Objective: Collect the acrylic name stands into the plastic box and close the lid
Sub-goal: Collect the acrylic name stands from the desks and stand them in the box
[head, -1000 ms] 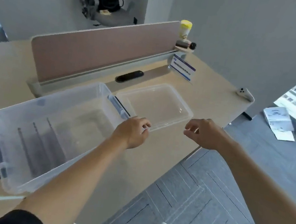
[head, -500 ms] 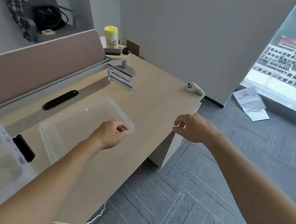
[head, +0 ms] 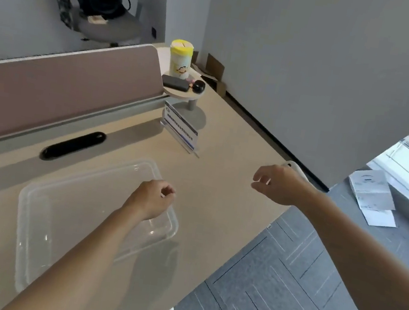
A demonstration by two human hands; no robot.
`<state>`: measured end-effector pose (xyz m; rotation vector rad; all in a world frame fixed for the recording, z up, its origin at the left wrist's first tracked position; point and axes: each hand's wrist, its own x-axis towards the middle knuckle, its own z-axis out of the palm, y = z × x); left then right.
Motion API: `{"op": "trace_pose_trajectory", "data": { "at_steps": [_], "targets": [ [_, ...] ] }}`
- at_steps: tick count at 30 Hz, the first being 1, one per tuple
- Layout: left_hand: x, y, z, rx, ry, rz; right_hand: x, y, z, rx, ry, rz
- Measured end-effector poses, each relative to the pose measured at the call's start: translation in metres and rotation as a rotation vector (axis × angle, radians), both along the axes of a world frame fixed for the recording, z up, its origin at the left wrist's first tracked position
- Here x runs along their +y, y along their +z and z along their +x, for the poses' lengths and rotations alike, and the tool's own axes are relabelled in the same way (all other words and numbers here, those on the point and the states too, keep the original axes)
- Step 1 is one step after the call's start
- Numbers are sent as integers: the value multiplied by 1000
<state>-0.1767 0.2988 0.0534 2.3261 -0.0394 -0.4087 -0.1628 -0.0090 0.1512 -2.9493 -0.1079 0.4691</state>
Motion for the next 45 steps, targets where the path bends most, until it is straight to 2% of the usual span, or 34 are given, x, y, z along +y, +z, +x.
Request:
{"op": "trace_pose_trajectory", "data": {
  "at_steps": [8,14,20,27,30,34,38,42,45],
  "targets": [
    [-18,-15,59,90,123,4,-35,-1,119,79,112,57],
    [-46,-26,83,89,368,-18,-62,-22,240,127,232,98],
    [-100,-26,111,95,642,-53,-45,-48,334,186,446,191],
    [-133,-36,177,146,770,-112,9,-93,404,278,605,182],
    [-137,-50,221,172,876,-221,35,-115,430,327,589,215],
    [-138,-72,273,178,966,-223,74,-150,458,377,588,268],
    [-143,-88,294,202,933,-355,95,-182,464,522,518,328],
    [-148,-95,298,134,875,-251,108,-210,461,656,299,565],
    [-146,-103,295,133,813,-143,123,-221,460,715,299,650]
  ]
}}
